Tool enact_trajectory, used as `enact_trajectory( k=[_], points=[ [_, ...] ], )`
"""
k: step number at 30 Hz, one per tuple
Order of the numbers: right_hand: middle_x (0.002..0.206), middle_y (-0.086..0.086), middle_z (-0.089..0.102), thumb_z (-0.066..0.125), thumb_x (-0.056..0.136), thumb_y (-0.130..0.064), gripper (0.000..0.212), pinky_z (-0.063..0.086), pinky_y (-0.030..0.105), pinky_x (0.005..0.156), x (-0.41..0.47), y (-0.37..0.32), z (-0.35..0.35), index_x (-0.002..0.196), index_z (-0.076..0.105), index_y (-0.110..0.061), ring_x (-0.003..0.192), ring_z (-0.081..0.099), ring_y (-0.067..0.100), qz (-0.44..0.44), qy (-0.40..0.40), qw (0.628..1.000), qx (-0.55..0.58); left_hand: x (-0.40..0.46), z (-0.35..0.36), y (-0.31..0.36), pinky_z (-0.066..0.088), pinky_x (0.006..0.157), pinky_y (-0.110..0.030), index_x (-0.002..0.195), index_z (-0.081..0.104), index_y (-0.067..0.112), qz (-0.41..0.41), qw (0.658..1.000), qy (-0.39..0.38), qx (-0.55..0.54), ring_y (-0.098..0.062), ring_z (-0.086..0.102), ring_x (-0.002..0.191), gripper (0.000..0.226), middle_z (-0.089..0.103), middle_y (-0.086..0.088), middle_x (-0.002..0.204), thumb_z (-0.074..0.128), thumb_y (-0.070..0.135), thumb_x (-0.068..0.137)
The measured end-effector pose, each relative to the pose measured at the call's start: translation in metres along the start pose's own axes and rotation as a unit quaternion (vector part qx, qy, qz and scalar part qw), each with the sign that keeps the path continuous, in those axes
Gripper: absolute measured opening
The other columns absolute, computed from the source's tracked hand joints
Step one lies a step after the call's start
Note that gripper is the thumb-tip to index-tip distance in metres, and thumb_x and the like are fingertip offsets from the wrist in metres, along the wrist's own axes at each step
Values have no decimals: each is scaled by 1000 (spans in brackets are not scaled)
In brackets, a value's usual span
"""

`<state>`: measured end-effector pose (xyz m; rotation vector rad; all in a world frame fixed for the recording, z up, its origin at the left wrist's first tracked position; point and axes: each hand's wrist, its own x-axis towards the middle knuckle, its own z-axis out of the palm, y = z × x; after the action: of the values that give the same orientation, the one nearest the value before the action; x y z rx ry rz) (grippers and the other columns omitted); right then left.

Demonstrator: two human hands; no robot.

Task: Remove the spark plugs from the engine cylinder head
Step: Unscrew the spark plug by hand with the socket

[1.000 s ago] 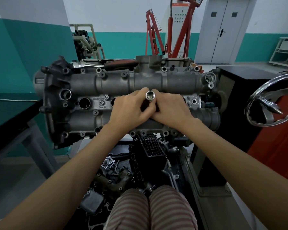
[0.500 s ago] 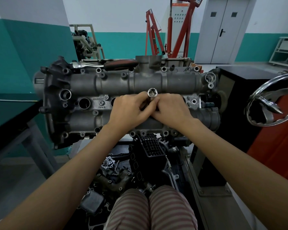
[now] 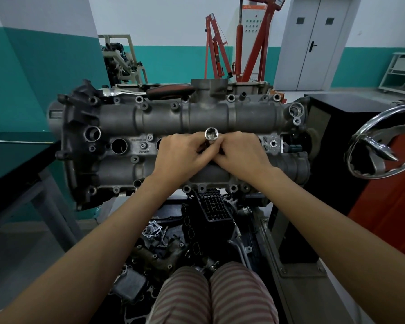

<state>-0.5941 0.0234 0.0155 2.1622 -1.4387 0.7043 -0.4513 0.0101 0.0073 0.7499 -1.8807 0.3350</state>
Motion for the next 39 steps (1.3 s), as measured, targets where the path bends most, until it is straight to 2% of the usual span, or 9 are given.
enact_trajectory(
  k=[8, 13, 15, 20, 24, 27, 29, 35, 39],
  points=[
    [88, 4, 67, 45, 84, -39, 35, 31, 29, 56, 0, -2, 0, 101, 53, -10, 78, 63, 26, -3, 14, 999, 33, 1, -1, 4, 27, 48, -22, 71, 51, 12, -3, 1000, -18, -2, -17, 47, 47, 25, 39, 14, 61, 49, 32, 85],
    [79, 4, 68, 30, 81, -53, 52, 32, 28, 54, 1, -2, 1, 99, 60, -15, 74, 63, 23, 8, 18, 1000, 5, 1, -1, 1, 25, 48, -20, 56, 55, 10, -2, 1000, -1, 1, -23, 50, 38, 38, 49, -1, 42, 54, 34, 84],
    [80, 8, 68, 35, 86, -49, 46, 30, 29, 55, 1, -1, 2, 95, 63, -13, 77, 63, 26, 8, 10, 1000, -6, 2, -1, 1, 24, 48, -19, 51, 56, 10, -2, 1000, 6, -2, -20, 46, 36, 42, 46, -2, 38, 56, 37, 83],
    [87, 7, 68, 40, 91, -38, 34, 33, 31, 58, 0, -1, 2, 98, 59, -10, 79, 62, 28, -9, 4, 1000, -13, 0, -1, 2, 26, 48, -21, 61, 50, 16, 13, 1000, -1, -5, -22, 50, 42, 32, 47, 2, 47, 52, 36, 85],
    [78, 6, 65, 50, 87, -34, 28, 29, 29, 52, -1, -4, -2, 93, 49, -7, 68, 62, 28, 2, 15, 999, 34, 1, 0, 3, 30, 45, -25, 71, 35, 19, -3, 999, -28, -17, -22, 48, 47, 25, 39, 11, 58, 43, 37, 86],
    [75, 4, 65, 43, 85, -44, 38, 29, 28, 53, -1, -3, -2, 96, 54, -10, 68, 62, 25, 12, 13, 1000, 19, 0, 1, 1, 25, 47, -22, 64, 44, 17, 12, 1000, -24, 0, -24, 50, 42, 29, 44, 3, 48, 47, 35, 87],
    [74, 5, 67, 37, 83, -52, 47, 31, 27, 54, 0, -2, 0, 93, 62, -13, 72, 63, 23, 15, 10, 1000, 8, 0, 0, 0, 22, 50, -19, 56, 37, 23, 14, 1000, -3, 6, -22, 47, 37, 35, 46, 0, 41, 52, 36, 85],
    [85, 9, 68, 39, 90, -39, 38, 32, 30, 58, 1, 1, 4, 92, 63, -10, 79, 62, 30, -5, 1, 1000, -15, 2, 0, 2, 8, 44, -18, 57, 14, 40, 4, 1000, -18, -21, -5, 24, 44, 57, 15, 21, 44, 63, 33, 85],
    [84, 5, 67, 45, 85, -38, 32, 31, 29, 56, -1, -1, 0, 96, 55, -9, 75, 62, 28, -9, 12, 1000, 24, 1, -1, 3, 22, 49, -21, 69, 30, 28, -4, 999, -34, -38, -12, 36, 46, 27, 35, 13, 53, 47, 37, 87]
  ],
)
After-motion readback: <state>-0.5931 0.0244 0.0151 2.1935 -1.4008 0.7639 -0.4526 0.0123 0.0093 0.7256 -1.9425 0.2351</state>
